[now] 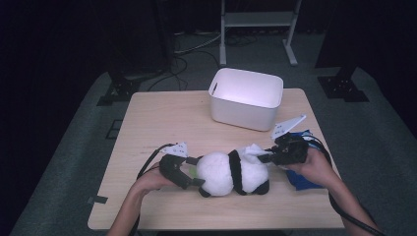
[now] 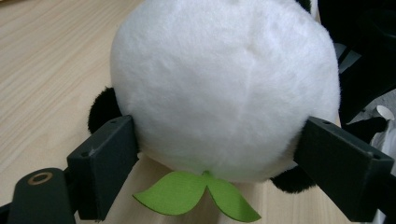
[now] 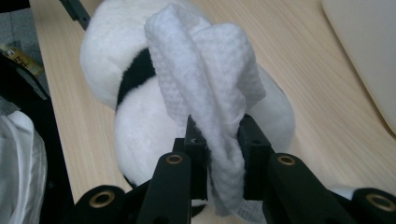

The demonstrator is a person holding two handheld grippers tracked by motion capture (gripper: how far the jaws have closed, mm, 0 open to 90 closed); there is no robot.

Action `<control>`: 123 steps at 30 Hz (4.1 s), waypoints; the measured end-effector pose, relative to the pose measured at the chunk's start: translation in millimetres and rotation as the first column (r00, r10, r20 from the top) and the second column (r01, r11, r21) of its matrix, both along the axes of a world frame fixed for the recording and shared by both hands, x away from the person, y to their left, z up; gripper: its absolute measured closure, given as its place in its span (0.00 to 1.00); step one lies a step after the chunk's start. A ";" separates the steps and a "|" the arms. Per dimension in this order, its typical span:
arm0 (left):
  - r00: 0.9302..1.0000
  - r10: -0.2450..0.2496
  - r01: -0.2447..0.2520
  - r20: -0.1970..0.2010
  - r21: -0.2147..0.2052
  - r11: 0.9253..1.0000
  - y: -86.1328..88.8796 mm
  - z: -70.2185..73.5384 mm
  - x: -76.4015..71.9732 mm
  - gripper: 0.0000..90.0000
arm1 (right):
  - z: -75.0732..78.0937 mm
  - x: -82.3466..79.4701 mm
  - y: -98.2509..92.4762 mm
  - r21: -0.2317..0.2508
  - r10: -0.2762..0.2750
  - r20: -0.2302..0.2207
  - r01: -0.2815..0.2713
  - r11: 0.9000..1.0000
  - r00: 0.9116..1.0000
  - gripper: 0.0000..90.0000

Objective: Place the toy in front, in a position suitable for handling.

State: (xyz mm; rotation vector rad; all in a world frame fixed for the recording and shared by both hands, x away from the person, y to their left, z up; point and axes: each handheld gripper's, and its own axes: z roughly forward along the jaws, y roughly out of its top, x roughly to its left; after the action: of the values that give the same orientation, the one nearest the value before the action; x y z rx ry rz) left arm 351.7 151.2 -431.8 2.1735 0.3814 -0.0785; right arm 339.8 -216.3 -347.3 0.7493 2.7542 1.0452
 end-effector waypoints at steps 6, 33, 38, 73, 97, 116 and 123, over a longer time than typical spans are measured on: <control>1.000 -0.008 0.008 0.010 0.007 1.000 -0.3 2.8 -1.3 0.13 | -7.8 -3.6 -8.2 0.015 -0.004 -0.011 0.005 1.000 1.000 0.85; 0.999 -0.031 0.031 0.008 -0.021 0.999 -7.3 10.6 -6.2 0.13 | -11.6 -40.0 3.1 0.044 0.074 -0.011 -0.073 0.996 0.997 0.83; 1.000 -0.018 0.018 -0.001 -0.032 0.999 -7.3 9.1 -4.9 0.13 | -6.6 -34.7 4.3 0.033 0.067 0.006 -0.067 0.997 0.998 0.82; 1.000 -0.018 0.018 0.008 -0.034 0.999 -9.3 10.1 -5.4 0.13 | 5.2 13.5 34.6 0.001 0.021 0.052 -0.021 1.000 0.998 0.87; 0.997 -0.035 0.035 -0.064 0.005 0.999 -11.9 0.0 -2.8 0.13 | -7.2 -15.5 1.3 0.024 0.007 0.013 -0.007 1.000 1.000 0.87; 0.997 -0.047 0.047 -0.065 0.001 0.999 -12.8 0.5 -2.9 0.13 | -6.6 10.6 98.4 -0.062 0.189 0.005 -0.189 0.980 0.982 0.87; 0.997 -0.039 0.039 -0.068 -0.006 0.999 -11.5 -0.7 -1.6 0.13 | -4.3 21.0 103.2 -0.066 0.175 0.010 -0.174 0.983 0.985 0.87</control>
State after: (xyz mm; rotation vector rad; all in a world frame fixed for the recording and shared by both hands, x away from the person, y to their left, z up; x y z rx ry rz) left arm 350.2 139.7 -432.5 2.1777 0.3771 -0.1750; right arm 360.8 -113.1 -351.6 0.4965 2.8673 0.9792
